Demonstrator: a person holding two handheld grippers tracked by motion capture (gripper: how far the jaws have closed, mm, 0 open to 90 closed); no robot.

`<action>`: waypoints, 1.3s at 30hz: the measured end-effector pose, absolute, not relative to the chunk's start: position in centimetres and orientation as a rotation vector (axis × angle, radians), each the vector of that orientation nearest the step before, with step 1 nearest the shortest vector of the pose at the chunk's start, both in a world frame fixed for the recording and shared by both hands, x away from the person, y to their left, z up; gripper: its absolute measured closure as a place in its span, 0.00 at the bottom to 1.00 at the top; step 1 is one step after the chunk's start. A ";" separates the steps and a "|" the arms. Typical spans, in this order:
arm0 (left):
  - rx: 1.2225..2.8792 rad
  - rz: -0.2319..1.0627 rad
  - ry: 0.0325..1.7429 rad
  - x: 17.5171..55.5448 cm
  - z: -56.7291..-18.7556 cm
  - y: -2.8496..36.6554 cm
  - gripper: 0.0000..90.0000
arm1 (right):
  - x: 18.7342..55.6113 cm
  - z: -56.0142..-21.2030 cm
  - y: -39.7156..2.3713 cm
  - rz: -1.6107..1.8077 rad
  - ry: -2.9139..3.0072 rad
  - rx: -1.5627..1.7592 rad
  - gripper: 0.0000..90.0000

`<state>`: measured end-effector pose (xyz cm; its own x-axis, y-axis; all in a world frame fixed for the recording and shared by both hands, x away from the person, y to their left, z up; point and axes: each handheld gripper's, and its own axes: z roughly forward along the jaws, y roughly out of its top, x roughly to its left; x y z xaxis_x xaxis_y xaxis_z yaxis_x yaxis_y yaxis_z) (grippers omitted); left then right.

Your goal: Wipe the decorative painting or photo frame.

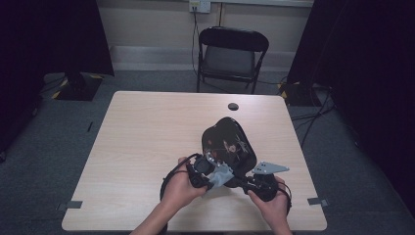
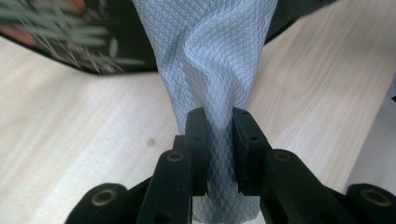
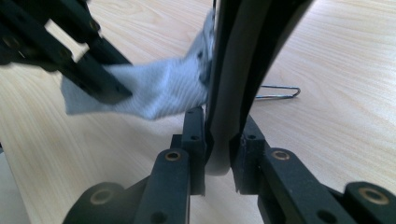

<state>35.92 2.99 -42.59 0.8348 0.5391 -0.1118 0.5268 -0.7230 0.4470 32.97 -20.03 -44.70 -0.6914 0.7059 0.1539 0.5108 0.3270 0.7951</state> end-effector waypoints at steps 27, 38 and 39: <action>2.525 0.020 0.781 34.9 -41.1 3.8 0.87 | 32.6 -44.6 -20.3 1.319 2.382 1.110 0.80; 2.407 0.159 0.713 35.4 -32.5 4.3 0.87 | 32.3 -44.5 -20.9 1.335 2.376 1.117 0.82; 2.399 0.178 0.706 35.3 -31.8 4.1 0.87 | 32.3 -44.5 -20.9 1.337 2.376 1.118 0.83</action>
<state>35.32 4.12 -31.82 0.8476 0.5287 -0.0443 0.4445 -0.6621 0.6033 32.28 -20.90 -44.47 -0.6958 0.6940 0.1849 0.5183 0.3071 0.7981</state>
